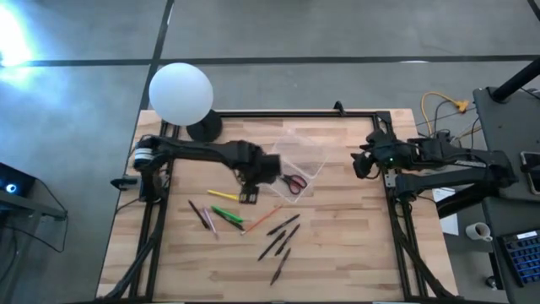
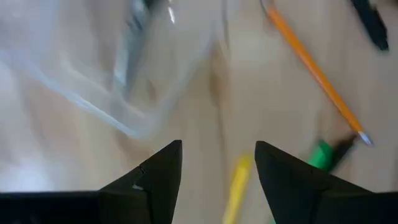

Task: Pick & place school supplies into a supply box
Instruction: Put the yellow pen into the transparent supply box

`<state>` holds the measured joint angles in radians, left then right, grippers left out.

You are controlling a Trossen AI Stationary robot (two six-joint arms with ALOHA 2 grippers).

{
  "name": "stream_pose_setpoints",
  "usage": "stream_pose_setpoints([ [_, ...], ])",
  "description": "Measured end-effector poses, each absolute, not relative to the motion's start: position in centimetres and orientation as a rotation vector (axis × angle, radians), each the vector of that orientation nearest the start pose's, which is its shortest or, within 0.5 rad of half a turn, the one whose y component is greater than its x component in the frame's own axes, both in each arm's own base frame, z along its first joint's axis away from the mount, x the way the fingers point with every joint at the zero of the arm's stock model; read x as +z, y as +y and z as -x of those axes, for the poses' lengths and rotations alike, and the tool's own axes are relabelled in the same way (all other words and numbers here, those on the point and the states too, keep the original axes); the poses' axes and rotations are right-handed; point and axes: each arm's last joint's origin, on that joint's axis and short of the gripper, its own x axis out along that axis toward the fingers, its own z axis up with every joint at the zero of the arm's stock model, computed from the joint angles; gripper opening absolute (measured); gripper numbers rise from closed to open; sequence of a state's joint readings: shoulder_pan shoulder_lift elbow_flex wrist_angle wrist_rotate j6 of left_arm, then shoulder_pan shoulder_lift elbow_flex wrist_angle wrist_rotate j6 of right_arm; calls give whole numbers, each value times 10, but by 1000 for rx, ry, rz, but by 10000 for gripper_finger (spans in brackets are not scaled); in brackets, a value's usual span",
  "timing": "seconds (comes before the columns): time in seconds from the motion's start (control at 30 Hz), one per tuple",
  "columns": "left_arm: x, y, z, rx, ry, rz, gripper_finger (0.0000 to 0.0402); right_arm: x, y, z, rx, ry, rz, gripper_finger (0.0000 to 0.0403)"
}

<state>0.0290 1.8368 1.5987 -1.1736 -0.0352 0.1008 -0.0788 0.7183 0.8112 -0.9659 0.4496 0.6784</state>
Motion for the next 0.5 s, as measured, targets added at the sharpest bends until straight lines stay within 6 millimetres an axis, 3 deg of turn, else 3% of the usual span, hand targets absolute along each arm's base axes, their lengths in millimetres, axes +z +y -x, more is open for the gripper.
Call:
stream_pose_setpoints([
  [0.23,217,-16,-305,-41,1334,-77,187,279,-22,-129,-757,725,-445,219],
  [0.33,205,-18,-290,-14,1263,-67,187,278,-22,-132,-760,740,-439,219],
  [0.5,173,-14,-266,47,1352,-70,187,276,-22,-136,-764,752,-438,219],
])
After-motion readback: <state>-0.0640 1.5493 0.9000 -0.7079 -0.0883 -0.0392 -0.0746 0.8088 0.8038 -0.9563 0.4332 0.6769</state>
